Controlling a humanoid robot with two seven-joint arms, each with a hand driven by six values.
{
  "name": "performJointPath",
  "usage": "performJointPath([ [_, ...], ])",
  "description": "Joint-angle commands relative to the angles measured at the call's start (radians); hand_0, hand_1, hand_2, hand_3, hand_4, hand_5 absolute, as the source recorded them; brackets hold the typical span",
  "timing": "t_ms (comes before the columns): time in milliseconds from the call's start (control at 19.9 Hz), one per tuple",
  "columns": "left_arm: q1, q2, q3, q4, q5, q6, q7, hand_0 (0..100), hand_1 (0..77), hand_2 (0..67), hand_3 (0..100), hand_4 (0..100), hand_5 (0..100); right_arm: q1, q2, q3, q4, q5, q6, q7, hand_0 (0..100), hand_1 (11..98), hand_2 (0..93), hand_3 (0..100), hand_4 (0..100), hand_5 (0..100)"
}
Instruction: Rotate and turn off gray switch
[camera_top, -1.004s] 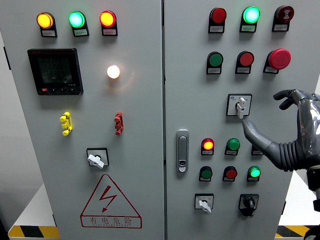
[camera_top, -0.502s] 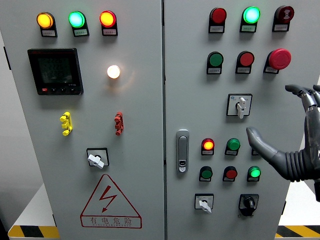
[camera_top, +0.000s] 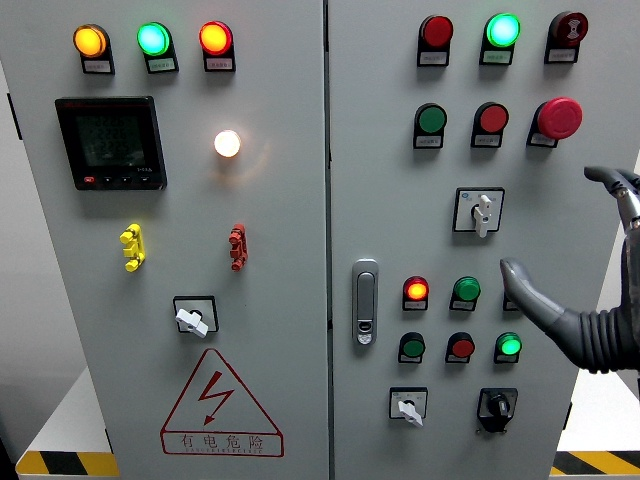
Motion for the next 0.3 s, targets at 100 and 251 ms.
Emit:
performJointPath([
  [100,0.000,0.000,0.000,0.000,0.000,0.000,0.000,88,0.0,13.3,19,8,11,-0.005,-0.0029,-0.003,0.008,-0.014,-0.009,0.000,0,38.9,24.4,27,10,16],
  [251,0.000,0.000,0.000,0.000,0.000,0.000,0.000,88,0.0,13.3,19,8,11,-0.007,-0.0029,-0.005,0.009,-0.015,-0.009,0.000,0,39.3,23.7,24,10,17],
])
